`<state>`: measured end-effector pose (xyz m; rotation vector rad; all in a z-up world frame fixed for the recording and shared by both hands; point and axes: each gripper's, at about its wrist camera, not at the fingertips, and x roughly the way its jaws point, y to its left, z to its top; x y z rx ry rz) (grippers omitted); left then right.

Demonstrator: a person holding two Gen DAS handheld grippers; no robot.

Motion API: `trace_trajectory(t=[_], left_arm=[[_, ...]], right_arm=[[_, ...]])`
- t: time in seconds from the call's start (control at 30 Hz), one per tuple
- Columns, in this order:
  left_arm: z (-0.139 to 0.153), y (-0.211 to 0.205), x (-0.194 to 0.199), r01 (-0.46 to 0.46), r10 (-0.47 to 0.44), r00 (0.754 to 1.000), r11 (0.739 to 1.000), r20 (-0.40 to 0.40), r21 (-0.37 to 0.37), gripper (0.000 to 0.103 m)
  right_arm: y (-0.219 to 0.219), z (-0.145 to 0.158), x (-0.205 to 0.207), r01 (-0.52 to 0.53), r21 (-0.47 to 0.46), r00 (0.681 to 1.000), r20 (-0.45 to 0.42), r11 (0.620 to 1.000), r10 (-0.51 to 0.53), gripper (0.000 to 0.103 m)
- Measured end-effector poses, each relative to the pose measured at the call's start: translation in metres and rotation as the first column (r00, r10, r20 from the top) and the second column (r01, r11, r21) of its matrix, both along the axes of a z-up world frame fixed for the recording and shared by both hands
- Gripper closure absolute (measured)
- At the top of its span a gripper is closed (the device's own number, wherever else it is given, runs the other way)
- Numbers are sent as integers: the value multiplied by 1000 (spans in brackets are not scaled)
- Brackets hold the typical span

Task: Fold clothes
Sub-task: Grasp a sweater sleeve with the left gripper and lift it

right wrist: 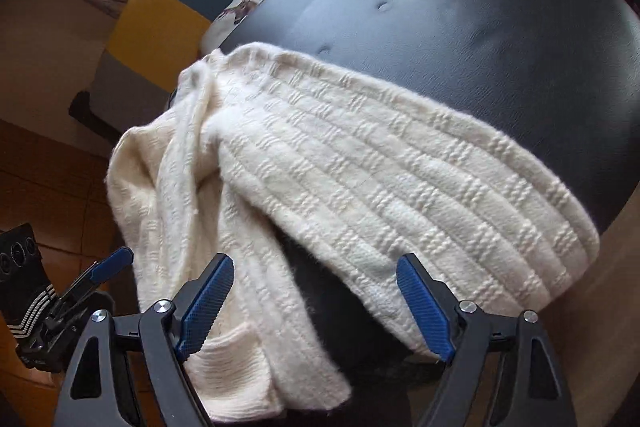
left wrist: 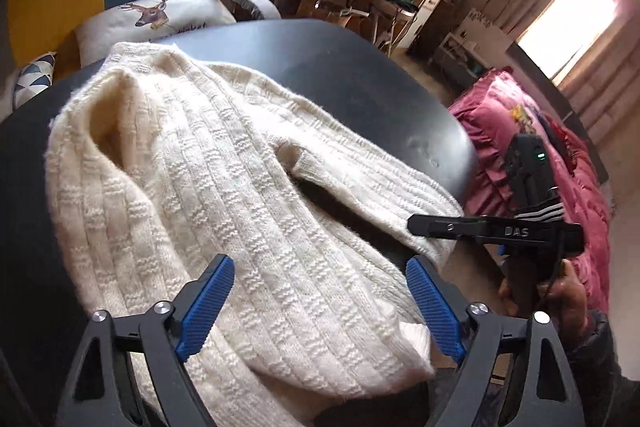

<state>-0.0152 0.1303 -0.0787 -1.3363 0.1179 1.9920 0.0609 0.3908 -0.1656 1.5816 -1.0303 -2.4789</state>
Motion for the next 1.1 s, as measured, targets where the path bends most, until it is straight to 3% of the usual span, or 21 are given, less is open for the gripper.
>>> trace_trajectory(t=[0.07,0.1,0.23,0.33,0.37,0.43,0.57,0.7,0.8,0.9,0.97,1.07,1.1], left_arm=[[-9,14,-7,26,-24,999,997,22,-71,18],[-15,20,-11,32,-26,998,994,52,-103,18],[-40,40,-26,86,-43,983,967,176,-242,26],[-53,45,-26,118,-58,982,933,182,-340,50],[-53,43,-25,117,-59,983,932,175,-344,60],[-52,39,-25,113,-59,985,930,162,-349,70],[-40,12,-28,73,-29,984,967,175,-245,87],[-11,-32,-29,10,3,988,996,153,-88,89],[19,-79,-36,-86,80,989,995,126,44,90],[54,-143,-44,-206,196,977,967,78,152,90],[70,-189,-54,-304,300,953,936,50,178,90],[63,-268,-64,-471,466,882,865,69,172,90],[51,-287,-63,-525,521,851,840,66,139,90]], right_arm=[[4,4,-7,9,115,1000,8,993,-10,17],[6,1,-10,10,128,1000,15,992,-12,17],[23,-7,-10,35,66,999,-10,997,-34,15],[28,-10,-8,38,27,998,-47,999,-37,12],[26,-11,-8,35,27,998,-59,999,-33,12],[24,-11,-5,30,39,996,-86,999,-26,12],[14,-10,-3,10,109,992,-124,994,3,7],[-6,-10,-7,-54,252,991,-105,966,83,0],[-25,-11,-13,-105,381,990,-45,919,132,0],[-35,-13,-18,-139,456,989,13,879,150,0],[-39,-14,-21,-151,487,988,42,860,150,0],[-45,-17,-25,-160,522,987,72,838,143,0],[-47,-18,-26,-162,532,987,81,831,141,0]])
